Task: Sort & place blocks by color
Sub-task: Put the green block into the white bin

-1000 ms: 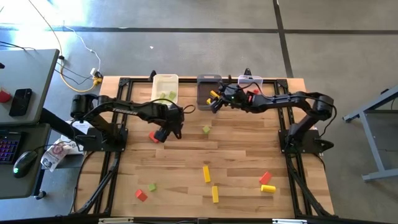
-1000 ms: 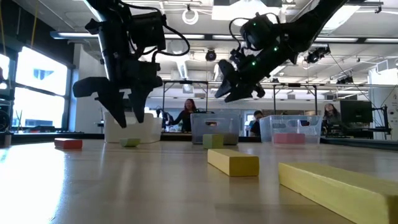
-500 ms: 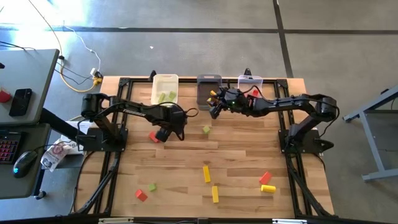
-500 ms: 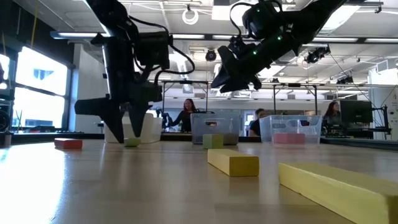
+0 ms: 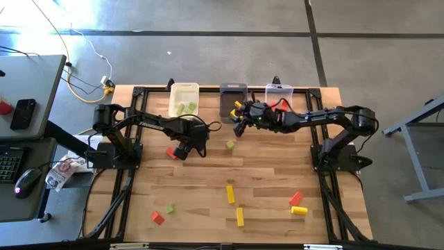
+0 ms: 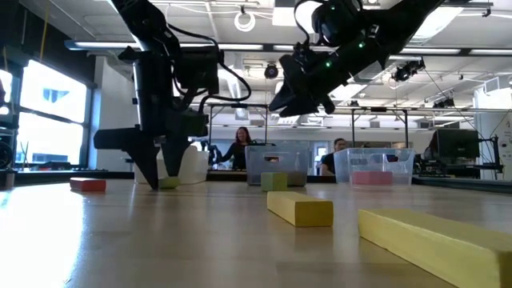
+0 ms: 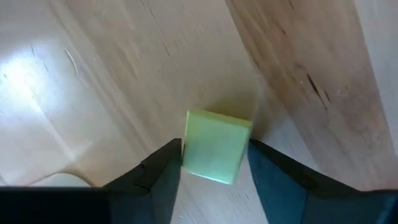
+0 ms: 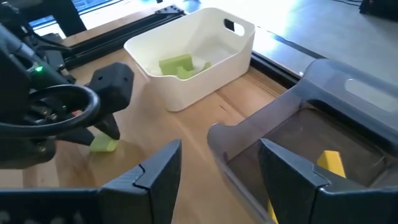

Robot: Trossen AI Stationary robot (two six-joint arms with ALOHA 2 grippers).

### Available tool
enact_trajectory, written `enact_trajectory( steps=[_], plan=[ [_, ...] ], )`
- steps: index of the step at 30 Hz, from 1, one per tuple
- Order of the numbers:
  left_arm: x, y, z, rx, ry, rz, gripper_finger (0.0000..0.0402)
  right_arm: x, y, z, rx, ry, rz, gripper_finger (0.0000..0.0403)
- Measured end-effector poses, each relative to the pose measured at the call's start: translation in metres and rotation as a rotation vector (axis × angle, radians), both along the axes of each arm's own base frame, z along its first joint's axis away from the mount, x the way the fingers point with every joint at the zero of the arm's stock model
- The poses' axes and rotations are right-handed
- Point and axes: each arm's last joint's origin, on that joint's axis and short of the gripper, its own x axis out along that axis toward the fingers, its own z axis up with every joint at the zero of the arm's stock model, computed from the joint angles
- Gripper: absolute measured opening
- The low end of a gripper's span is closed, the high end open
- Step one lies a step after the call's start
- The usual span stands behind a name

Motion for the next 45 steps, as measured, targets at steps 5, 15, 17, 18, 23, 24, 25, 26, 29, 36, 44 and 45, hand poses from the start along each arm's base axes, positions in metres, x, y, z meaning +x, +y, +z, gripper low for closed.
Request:
enact_trajectory(
  steps=[5,15,17,18,23,24,25,26,29,36,44,45],
  plan=[
    [0.0,-0.001,0.001,-0.021,-0.01,0.02,0.0105,0.002,0.01,0.0,-0.005,0.003,0.037,0.0197],
    [0.002,-0.001,0.001,-0.045,-0.064,0.153,0.0086,0.008,0.044,0.0,0.084,-0.036,0.105,0.0197],
    [0.003,-0.002,0.001,-0.044,-0.076,0.176,0.0086,0.009,0.051,0.0,0.11,-0.047,0.111,0.0197],
    [0.003,-0.002,0.001,-0.044,-0.083,0.186,0.0086,0.009,0.053,0.0,0.125,-0.053,0.112,0.0197],
    [0.008,-0.005,0.003,-0.03,-0.117,0.246,0.0086,0.01,0.064,0.0,0.196,-0.08,0.105,0.0197],
    [0.01,-0.005,0.003,-0.021,-0.127,0.258,0.0086,0.01,0.066,0.0,0.209,-0.086,0.102,0.0197],
    [0.013,-0.006,0.005,-0.014,-0.144,0.268,0.0086,0.01,0.067,0.0,0.216,-0.088,0.102,0.0197],
    [0.016,-0.006,0.007,-0.003,-0.161,0.28,0.0086,0.01,0.068,0.0,0.224,-0.091,0.101,0.0197],
    [0.022,-0.009,0.012,0.014,-0.21,0.313,0.0086,0.011,0.071,0.0,0.253,-0.102,0.092,0.0197],
    [0.038,-0.02,0.023,0.088,-0.332,0.321,0.0087,0.01,0.071,-0.001,0.285,-0.109,0.075,0.0197],
    [0.054,-0.036,0.036,0.24,-0.47,0.297,0.0087,0.01,0.071,-0.002,0.304,-0.107,0.064,0.0197],
    [0.056,-0.038,0.037,0.26,-0.488,0.289,0.0087,0.01,0.071,-0.002,0.304,-0.107,0.064,0.0197]
  ],
)
